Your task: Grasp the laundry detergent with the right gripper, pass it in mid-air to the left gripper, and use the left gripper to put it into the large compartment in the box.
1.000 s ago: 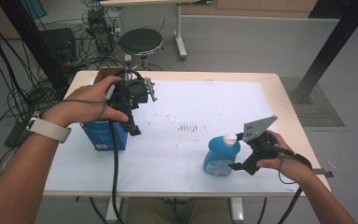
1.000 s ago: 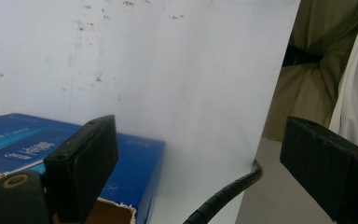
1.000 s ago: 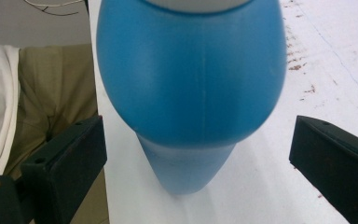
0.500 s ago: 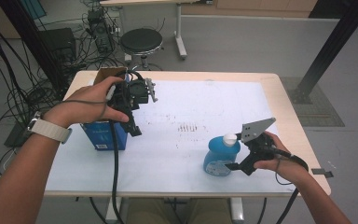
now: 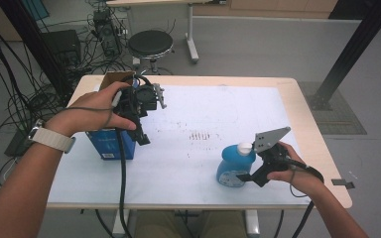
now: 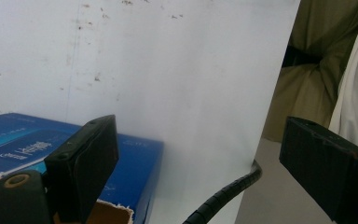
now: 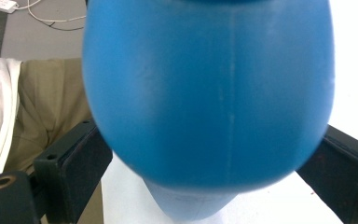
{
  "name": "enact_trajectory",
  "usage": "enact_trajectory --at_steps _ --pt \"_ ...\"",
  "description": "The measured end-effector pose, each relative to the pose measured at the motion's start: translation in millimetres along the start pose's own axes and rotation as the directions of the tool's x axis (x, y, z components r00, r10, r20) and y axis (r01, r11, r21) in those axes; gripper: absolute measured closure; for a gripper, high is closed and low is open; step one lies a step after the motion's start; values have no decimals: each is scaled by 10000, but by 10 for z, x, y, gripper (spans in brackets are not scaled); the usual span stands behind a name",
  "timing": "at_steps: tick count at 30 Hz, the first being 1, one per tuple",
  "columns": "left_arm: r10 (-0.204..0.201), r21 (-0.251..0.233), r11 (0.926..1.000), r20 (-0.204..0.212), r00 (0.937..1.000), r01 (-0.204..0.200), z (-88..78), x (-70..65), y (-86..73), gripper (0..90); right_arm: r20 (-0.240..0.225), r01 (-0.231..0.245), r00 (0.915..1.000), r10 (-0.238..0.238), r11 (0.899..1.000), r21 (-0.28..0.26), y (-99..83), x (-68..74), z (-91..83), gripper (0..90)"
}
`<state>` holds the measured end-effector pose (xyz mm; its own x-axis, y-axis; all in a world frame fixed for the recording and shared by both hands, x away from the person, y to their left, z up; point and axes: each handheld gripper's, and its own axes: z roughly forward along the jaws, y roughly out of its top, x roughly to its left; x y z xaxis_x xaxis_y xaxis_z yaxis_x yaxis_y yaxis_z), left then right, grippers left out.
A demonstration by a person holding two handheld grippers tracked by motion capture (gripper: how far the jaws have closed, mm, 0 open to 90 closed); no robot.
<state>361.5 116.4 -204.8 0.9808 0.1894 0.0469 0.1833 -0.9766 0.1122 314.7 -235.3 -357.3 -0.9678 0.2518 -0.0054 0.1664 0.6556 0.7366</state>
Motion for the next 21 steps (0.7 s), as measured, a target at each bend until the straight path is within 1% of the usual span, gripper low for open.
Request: enact_trajectory --at_steps 2,13,21 --pt "-44 -60 10000 16 10000 44 3 -4 3 123 2 12 10000 -12 10000 -34 -4 -2 5 86" --pt "-11 -31 10000 26 10000 11 10 -1 4 123 -62 -20 10000 18 9997 -234 -35 2 28 111" --pt "-19 -21 10000 16 10000 19 18 4 1 123 -129 -126 9998 121 9991 -405 -59 -2 43 122"
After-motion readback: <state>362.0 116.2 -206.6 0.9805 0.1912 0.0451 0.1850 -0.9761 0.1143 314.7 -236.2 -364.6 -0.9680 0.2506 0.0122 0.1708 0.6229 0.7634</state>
